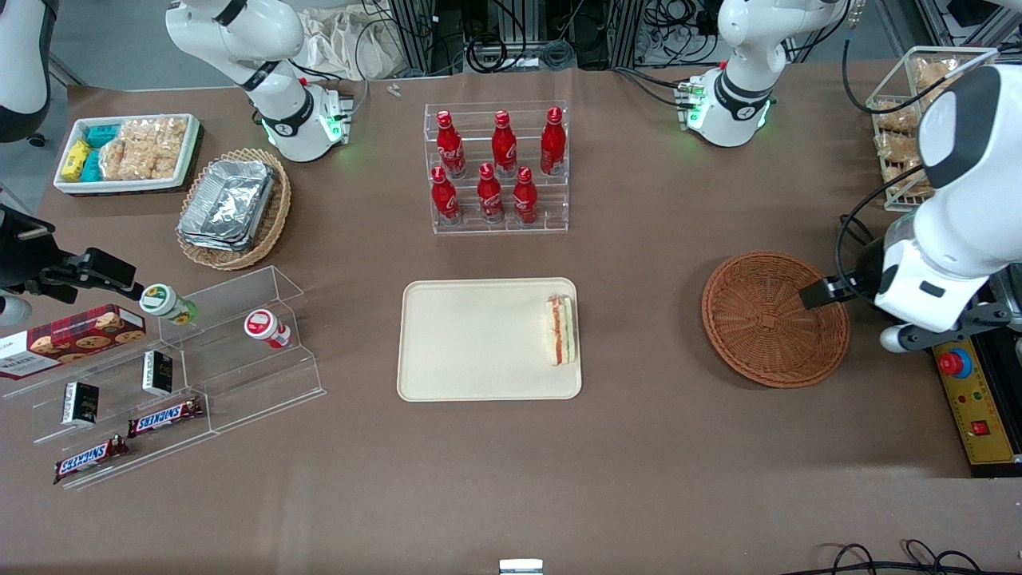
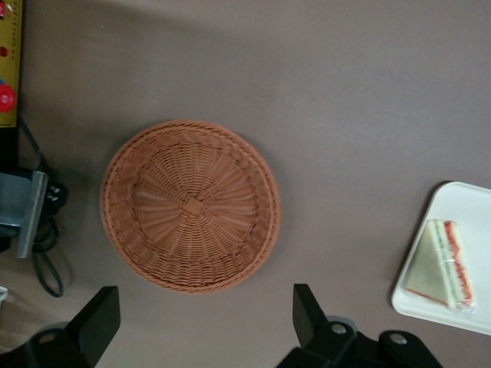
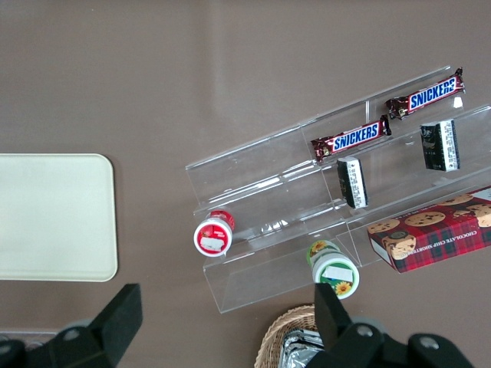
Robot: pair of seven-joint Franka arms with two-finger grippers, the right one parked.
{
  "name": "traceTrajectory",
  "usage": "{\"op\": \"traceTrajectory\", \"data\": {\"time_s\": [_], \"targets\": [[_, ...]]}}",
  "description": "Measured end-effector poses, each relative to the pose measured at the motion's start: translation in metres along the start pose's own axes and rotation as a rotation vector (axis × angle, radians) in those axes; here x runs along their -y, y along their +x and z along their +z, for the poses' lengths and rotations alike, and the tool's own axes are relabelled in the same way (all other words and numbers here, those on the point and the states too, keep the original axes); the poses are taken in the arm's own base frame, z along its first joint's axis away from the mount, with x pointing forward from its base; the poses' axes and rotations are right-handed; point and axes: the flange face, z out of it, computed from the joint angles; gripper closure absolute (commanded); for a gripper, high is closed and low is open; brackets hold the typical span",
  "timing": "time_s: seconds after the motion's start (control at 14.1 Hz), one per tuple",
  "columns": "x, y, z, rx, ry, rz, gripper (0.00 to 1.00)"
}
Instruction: Place sandwich from basket to tray
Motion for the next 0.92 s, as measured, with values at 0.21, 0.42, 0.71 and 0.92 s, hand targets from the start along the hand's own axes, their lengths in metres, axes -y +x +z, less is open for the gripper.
{"op": "traceTrajectory", "data": {"time_s": [0.21, 0.42, 0.71, 0.92], "targets": [[-0.001, -0.004, 0.004, 0.009, 0.007, 0.011, 0.00], [0.000, -0.009, 0.011, 0.017, 0.019, 0.010, 0.00], [0.020, -0.025, 0.023, -0.004, 0.042, 0.016, 0.00], [0.033, -0.031, 0.015, 0.004, 0.053, 0.132, 0.00]]}}
